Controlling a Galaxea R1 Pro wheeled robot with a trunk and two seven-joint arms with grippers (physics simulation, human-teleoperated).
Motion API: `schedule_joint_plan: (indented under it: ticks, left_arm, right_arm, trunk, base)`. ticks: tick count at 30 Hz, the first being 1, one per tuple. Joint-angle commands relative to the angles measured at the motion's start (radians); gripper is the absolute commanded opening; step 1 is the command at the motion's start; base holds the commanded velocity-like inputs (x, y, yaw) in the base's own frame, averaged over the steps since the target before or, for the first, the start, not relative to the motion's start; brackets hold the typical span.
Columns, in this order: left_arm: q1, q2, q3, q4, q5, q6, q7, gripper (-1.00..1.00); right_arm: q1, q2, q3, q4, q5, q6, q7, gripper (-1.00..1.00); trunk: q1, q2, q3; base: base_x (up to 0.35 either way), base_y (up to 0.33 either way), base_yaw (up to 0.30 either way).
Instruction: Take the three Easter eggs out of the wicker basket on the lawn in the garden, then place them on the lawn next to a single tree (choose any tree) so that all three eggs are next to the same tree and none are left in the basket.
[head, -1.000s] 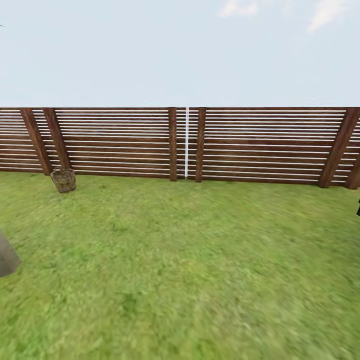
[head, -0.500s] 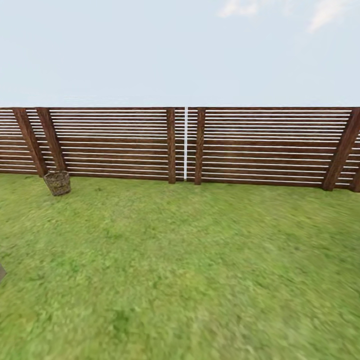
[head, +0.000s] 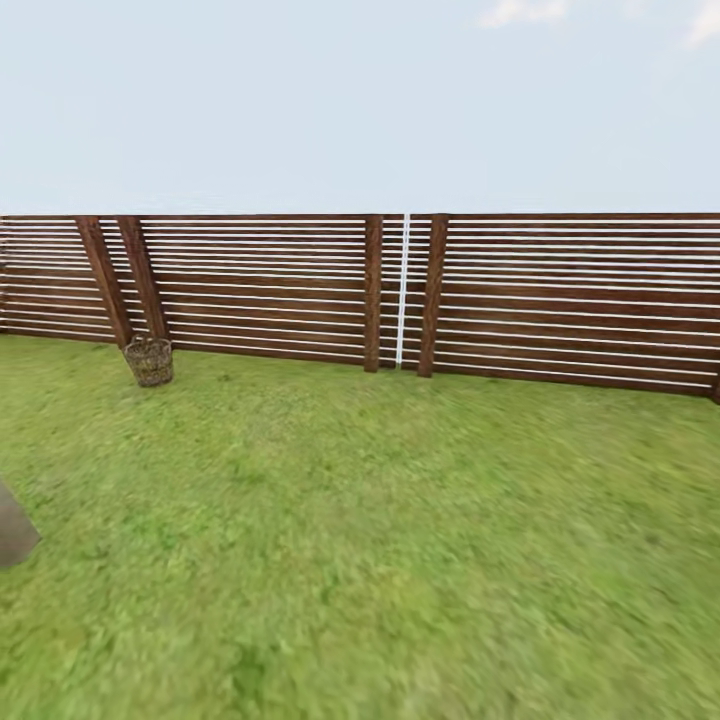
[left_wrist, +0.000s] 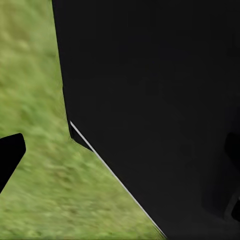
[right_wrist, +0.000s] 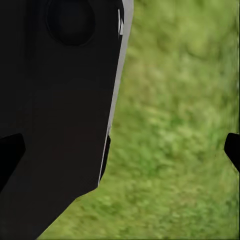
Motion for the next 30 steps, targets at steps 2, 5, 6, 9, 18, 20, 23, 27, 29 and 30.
schedule_joint_plan:
  ticks: [2, 5, 6, 9, 18, 20, 23, 27, 29, 30]
  left_arm:
    - [0.000, 0.000, 0.000, -0.002, 0.000, 0.001, -0.001, 1.00]
    - [0.000, 0.000, 0.000, -0.002, 0.000, 0.001, -0.001, 1.00]
    - [0.000, 0.000, 0.000, -0.002, 0.000, 0.001, -0.001, 1.00]
    - [0.000, 0.000, 0.000, -0.002, 0.000, 0.001, -0.001, 1.00]
    - [0.000, 0.000, 0.000, -0.001, 0.000, 0.001, -0.001, 1.00]
    - [0.000, 0.000, 0.000, -0.001, 0.000, 0.001, -0.001, 1.00]
    - [0.000, 0.000, 0.000, -0.001, 0.000, 0.001, -0.001, 1.00]
    - [0.000, 0.000, 0.000, -0.002, 0.000, 0.001, -0.001, 1.00]
    - [0.000, 0.000, 0.000, -0.001, 0.000, 0.001, -0.001, 1.00]
    - [0.000, 0.000, 0.000, -0.002, 0.000, 0.001, -0.001, 1.00]
  right_arm:
    - [0.001, 0.000, 0.002, -0.002, 0.007, 0.000, -0.002, 1.00]
    - [0.001, 0.000, 0.002, -0.002, 0.007, 0.000, -0.002, 1.00]
    - [0.001, 0.000, 0.002, -0.002, 0.007, 0.000, -0.002, 1.00]
    - [0.001, 0.000, 0.002, -0.002, 0.008, 0.000, -0.002, 1.00]
    - [0.001, 0.000, 0.003, -0.002, 0.009, 0.000, -0.002, 1.00]
    - [0.001, 0.000, 0.003, -0.002, 0.009, 0.000, -0.002, 1.00]
    - [0.001, 0.000, 0.003, -0.002, 0.009, 0.000, -0.002, 1.00]
    - [0.001, 0.000, 0.003, -0.002, 0.009, 0.000, -0.002, 1.00]
    - [0.001, 0.000, 0.003, -0.002, 0.009, 0.000, -0.002, 1.00]
    - [0.001, 0.000, 0.003, -0.002, 0.009, 0.000, -0.002, 1.00]
  trunk:
    - [0.001, 0.000, -0.001]
    - [0.001, 0.000, -0.001]
    - [0.001, 0.000, -0.001]
    - [0.001, 0.000, -0.001]
    - [0.001, 0.000, -0.001]
    - [0.001, 0.000, -0.001]
    - [0.001, 0.000, -0.001]
    - [0.001, 0.000, -0.001]
    - [0.001, 0.000, -0.001]
    - [0.001, 0.000, -0.001]
  base:
    - [0.326, -0.074, 0.251]
    - [0.326, -0.074, 0.252]
    - [0.326, -0.073, 0.251]
    - [0.326, -0.073, 0.205]
    - [0.326, -0.074, 0.029]
    - [0.326, -0.074, 0.001]
    - [0.326, -0.073, 0.000]
    - [0.326, -0.073, 0.000]
    - [0.326, -0.073, 0.000]
    - [0.326, -0.073, 0.000]
